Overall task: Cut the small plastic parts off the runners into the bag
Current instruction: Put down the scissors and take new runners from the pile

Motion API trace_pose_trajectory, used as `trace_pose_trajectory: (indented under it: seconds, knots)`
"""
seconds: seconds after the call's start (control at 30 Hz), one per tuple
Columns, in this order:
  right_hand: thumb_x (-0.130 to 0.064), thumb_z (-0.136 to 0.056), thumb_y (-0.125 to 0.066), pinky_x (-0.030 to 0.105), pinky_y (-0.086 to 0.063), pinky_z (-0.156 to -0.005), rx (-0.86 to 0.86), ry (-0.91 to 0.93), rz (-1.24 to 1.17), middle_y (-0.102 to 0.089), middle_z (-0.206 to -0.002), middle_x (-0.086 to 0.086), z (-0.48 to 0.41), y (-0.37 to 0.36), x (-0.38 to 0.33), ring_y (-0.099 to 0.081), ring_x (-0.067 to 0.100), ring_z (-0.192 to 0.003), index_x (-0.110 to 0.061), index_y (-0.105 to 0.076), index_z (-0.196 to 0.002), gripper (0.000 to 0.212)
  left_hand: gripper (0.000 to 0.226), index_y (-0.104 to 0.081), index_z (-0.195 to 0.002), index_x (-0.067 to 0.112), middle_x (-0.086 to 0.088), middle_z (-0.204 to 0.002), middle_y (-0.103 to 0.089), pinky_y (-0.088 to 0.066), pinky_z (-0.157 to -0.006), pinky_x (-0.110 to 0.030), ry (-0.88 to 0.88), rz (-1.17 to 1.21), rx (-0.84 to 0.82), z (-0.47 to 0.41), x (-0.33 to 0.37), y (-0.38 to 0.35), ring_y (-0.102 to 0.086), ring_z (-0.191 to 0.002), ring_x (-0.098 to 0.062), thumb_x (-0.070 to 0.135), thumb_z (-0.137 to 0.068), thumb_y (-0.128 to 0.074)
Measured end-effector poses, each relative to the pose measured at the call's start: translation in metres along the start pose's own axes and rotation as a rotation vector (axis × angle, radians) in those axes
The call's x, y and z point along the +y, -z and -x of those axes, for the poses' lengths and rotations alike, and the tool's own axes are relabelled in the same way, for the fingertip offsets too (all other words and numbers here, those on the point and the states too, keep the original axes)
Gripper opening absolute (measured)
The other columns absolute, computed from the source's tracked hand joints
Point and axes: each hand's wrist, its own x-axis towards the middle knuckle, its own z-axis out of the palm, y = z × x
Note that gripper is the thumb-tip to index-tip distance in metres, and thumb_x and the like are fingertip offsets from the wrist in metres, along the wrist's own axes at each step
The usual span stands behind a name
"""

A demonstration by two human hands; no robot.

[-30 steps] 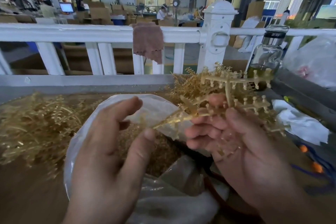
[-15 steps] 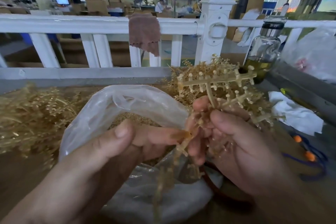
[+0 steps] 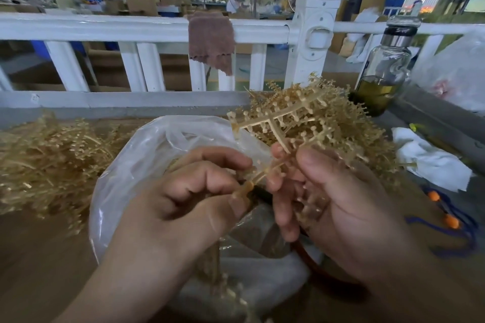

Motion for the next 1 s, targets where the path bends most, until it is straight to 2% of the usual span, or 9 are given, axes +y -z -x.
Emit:
trace_pose_trajectory:
  seconds: [0.13, 0.2, 0.33, 0.47, 0.6, 0.73, 0.8, 0.9, 1.0]
  knots:
    - [-0.054, -0.079, -0.074, 0.026, -0.050, -0.046, -0.025, -0.101, -0.036, -0.067, -0.084, 0.013, 0.001, 0.000, -0.005, -0.065, 0.020, -0.057, -0.012, -0.070, -0.105, 0.050, 0.034, -0.078, -0.095, 0.028, 0.005, -0.109, -0.076, -0.056, -0.081, -0.021, 0.074, 0.013, 0.094, 0.000, -0.016, 0.009, -0.072, -0.104, -0.010, 0.056, -0.076, -0.077]
    - [-0.051, -0.075, -0.079, 0.026, -0.050, -0.045, -0.031, -0.123, -0.064, -0.067, -0.084, 0.015, 0.001, -0.001, -0.005, -0.065, 0.021, -0.057, -0.012, -0.071, -0.105, 0.050, 0.027, -0.078, -0.093, 0.027, 0.006, -0.109, -0.076, -0.056, -0.083, -0.020, 0.056, -0.004, 0.083, -0.001, -0.017, 0.007, -0.071, -0.104, -0.007, 0.049, -0.076, -0.078]
    - [-0.033, -0.084, -0.072, 0.025, -0.049, -0.042, 0.001, -0.108, -0.059, -0.066, -0.077, 0.013, 0.004, -0.005, -0.006, -0.063, 0.019, -0.051, -0.012, -0.072, -0.093, 0.023, 0.015, -0.079, -0.082, 0.032, 0.011, -0.106, -0.075, -0.055, -0.081, -0.019, 0.063, -0.040, 0.152, 0.002, -0.016, 0.002, -0.070, -0.098, -0.003, 0.040, -0.069, -0.076]
    - [-0.033, -0.082, -0.064, 0.020, -0.044, -0.037, 0.049, -0.149, -0.095, -0.063, -0.066, 0.005, 0.003, -0.006, -0.010, -0.057, 0.014, -0.042, -0.017, -0.071, -0.080, 0.018, 0.015, -0.076, -0.078, 0.028, 0.004, -0.130, -0.067, -0.036, -0.094, -0.002, -0.154, -0.512, 0.094, -0.001, -0.009, 0.001, -0.053, -0.120, 0.012, 0.037, -0.076, -0.064]
    - [-0.034, -0.085, -0.062, 0.019, -0.041, -0.034, 0.115, -0.197, -0.170, -0.060, -0.063, 0.001, 0.002, -0.004, -0.011, -0.053, 0.010, -0.040, -0.017, -0.070, -0.076, 0.021, 0.027, -0.074, -0.071, 0.010, -0.010, -0.136, -0.060, -0.031, -0.109, -0.014, -0.299, -0.724, 0.010, -0.003, -0.002, 0.000, -0.052, -0.131, -0.017, 0.033, -0.080, -0.065]
    - [-0.035, -0.083, -0.063, 0.019, -0.041, -0.035, 0.114, -0.239, -0.174, -0.060, -0.064, 0.001, 0.003, -0.005, -0.011, -0.053, 0.009, -0.041, -0.018, -0.071, -0.076, 0.020, 0.010, -0.068, -0.071, 0.027, 0.008, -0.111, -0.069, -0.043, -0.087, -0.010, -0.183, -0.513, 0.041, 0.001, 0.005, 0.003, -0.064, -0.109, -0.003, 0.034, -0.078, -0.065]
    - [-0.036, -0.084, -0.063, 0.018, -0.041, -0.036, 0.098, -0.252, -0.124, -0.061, -0.065, 0.002, 0.004, -0.006, -0.011, -0.055, 0.011, -0.041, -0.019, -0.071, -0.078, 0.020, 0.009, -0.066, -0.069, 0.026, 0.004, -0.087, -0.070, -0.053, -0.067, -0.026, 0.014, -0.205, 0.126, 0.001, 0.004, 0.001, -0.069, -0.081, -0.012, 0.034, -0.073, -0.069]
    - [-0.039, -0.084, -0.063, 0.021, -0.043, -0.038, 0.106, -0.232, 0.063, -0.064, -0.067, 0.009, 0.005, -0.008, -0.008, -0.058, 0.018, -0.044, -0.019, -0.072, -0.079, 0.022, 0.017, -0.068, -0.066, 0.016, -0.007, -0.060, -0.063, -0.046, -0.041, -0.029, 0.361, 0.225, 0.229, -0.002, 0.000, 0.001, -0.058, -0.046, -0.019, 0.023, -0.054, -0.079]
    - [-0.045, -0.083, -0.067, 0.027, -0.047, -0.041, 0.138, -0.157, 0.338, -0.069, -0.070, 0.008, 0.006, -0.006, -0.008, -0.063, 0.020, -0.049, -0.022, -0.073, -0.079, 0.024, 0.012, -0.069, -0.069, 0.009, -0.011, -0.053, -0.055, -0.041, -0.032, -0.023, 0.529, 0.422, 0.210, -0.008, -0.002, 0.005, -0.050, -0.036, -0.015, 0.009, -0.059, -0.075]
